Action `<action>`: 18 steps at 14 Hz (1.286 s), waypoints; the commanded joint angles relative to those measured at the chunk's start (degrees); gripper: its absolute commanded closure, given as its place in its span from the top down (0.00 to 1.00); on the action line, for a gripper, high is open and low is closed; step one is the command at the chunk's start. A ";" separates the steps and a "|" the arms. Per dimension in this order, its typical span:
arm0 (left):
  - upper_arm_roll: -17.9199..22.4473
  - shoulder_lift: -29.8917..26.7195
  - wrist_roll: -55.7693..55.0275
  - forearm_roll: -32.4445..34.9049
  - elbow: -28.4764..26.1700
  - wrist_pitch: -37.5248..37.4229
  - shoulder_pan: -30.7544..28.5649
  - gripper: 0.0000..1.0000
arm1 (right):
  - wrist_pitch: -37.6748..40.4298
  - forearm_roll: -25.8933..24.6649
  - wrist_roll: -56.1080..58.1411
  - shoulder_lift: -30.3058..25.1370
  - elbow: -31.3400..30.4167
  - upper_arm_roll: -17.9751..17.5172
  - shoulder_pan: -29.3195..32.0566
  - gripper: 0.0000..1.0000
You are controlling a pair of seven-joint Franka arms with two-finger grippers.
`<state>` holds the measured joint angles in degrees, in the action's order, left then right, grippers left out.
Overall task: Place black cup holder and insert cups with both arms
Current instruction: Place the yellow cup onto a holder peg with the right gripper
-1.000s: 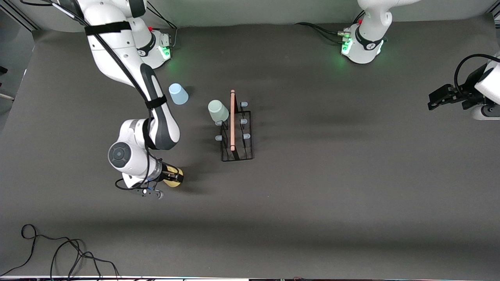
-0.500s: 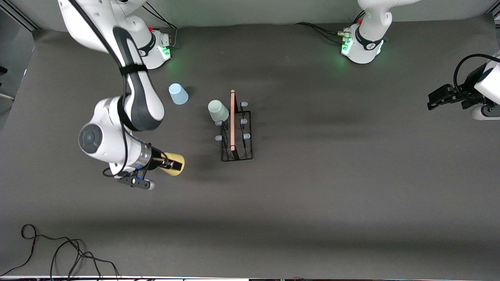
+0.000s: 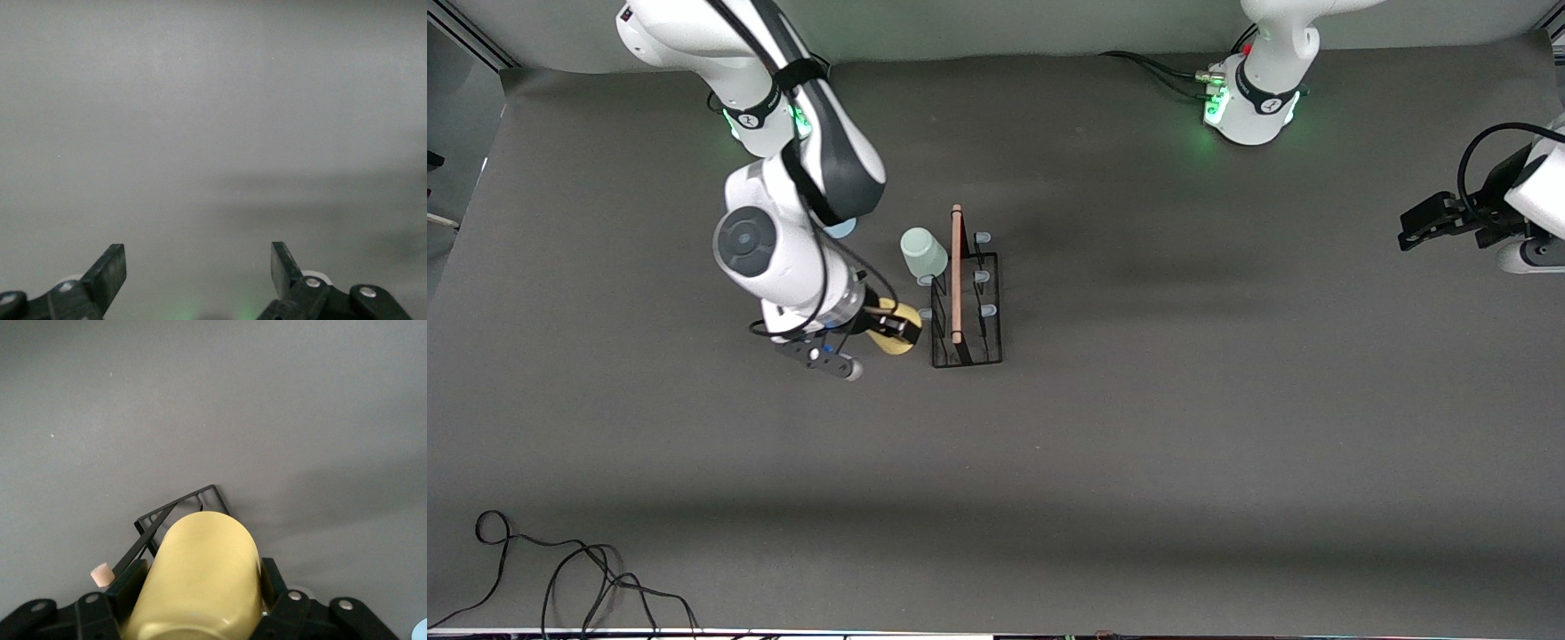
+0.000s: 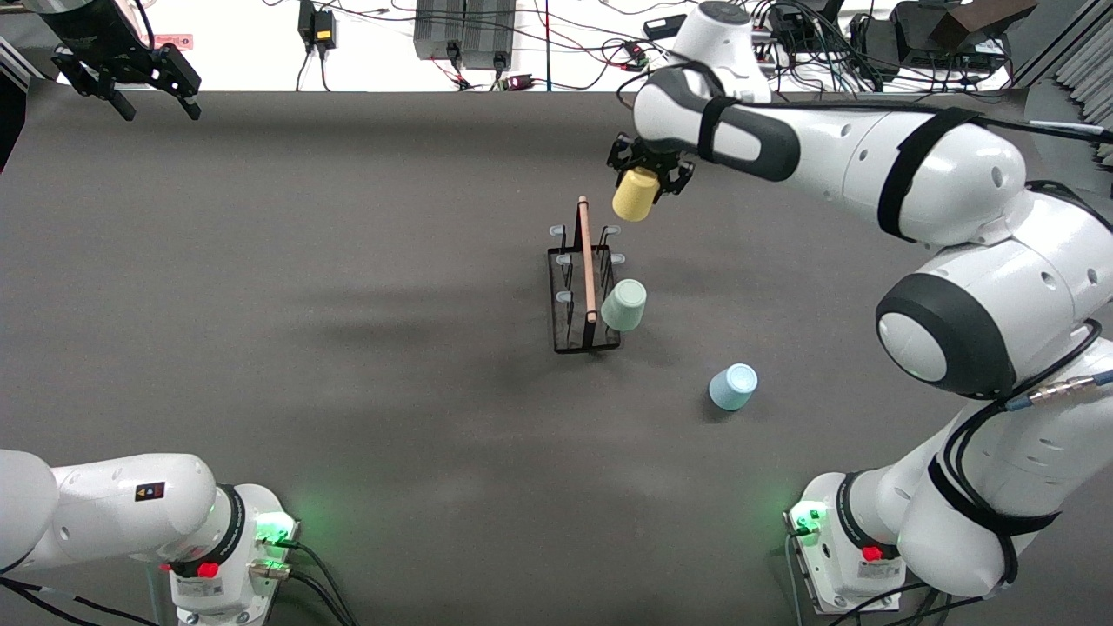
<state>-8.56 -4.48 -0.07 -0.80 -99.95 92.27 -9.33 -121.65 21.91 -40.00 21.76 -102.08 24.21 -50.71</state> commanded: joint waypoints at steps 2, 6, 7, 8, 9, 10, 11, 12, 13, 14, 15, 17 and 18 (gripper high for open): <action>-0.06 -0.79 -1.07 -0.43 0.54 -1.39 0.19 0.97 | -4.99 -1.43 -3.77 -0.93 -4.26 0.49 -3.16 0.00; -0.06 -0.79 -1.07 -0.43 0.54 -1.30 0.37 0.97 | -10.80 -1.43 -5.44 0.21 -6.99 0.40 -5.10 0.00; -0.06 -0.71 -1.07 -0.43 0.54 -1.30 0.37 0.97 | -10.98 -1.43 -5.44 0.30 -7.00 0.40 -5.10 0.00; -0.06 -0.62 -1.07 -0.43 0.63 -1.30 0.37 0.97 | -11.07 -1.43 -5.53 0.39 -7.00 0.40 -5.10 0.00; -0.06 -0.62 -1.07 -0.43 0.72 -1.30 0.37 0.97 | -11.16 -1.43 -5.44 0.57 -7.00 0.40 -5.10 0.63; -0.06 -0.62 -1.16 -0.43 0.80 -1.30 0.37 0.97 | -11.07 -1.43 -5.44 0.57 -7.00 0.40 -5.10 0.99; -0.06 -0.62 -1.33 -0.43 0.81 -1.39 0.37 0.97 | -11.07 -1.43 -5.53 0.57 -7.00 0.40 -5.02 1.00; -0.06 -0.62 -2.11 -0.43 0.89 -1.39 0.54 0.97 | -10.98 -1.43 -5.44 0.48 -6.91 0.40 -4.84 1.00; -0.06 -0.53 -2.73 -0.43 1.07 -1.39 0.72 0.97 | -10.81 -1.43 -5.44 0.31 -6.73 0.40 -4.75 1.00; -0.06 -0.53 -3.00 -0.43 1.24 -1.39 0.72 0.97 | -10.63 -1.43 -5.18 0.04 -6.64 0.40 -4.58 1.00; -0.06 -0.53 -3.00 -0.43 1.33 -1.39 0.72 0.97 | -10.45 -1.43 -4.66 -0.31 -6.64 0.49 -4.40 1.00; -0.06 -0.35 -2.91 -0.34 1.33 -1.74 0.81 0.97 | -7.22 -1.52 -3.43 -1.71 -5.60 3.02 -4.40 1.00; -0.06 -0.35 -2.91 -0.25 1.33 -1.83 0.81 0.97 | -2.94 -1.52 -0.81 -2.50 -3.94 4.78 -4.40 1.00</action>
<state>-8.72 -4.61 -1.96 -0.85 -99.49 91.98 -9.06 -130.48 21.41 -43.32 21.97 -107.88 26.16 -55.13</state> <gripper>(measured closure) 0.031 0.000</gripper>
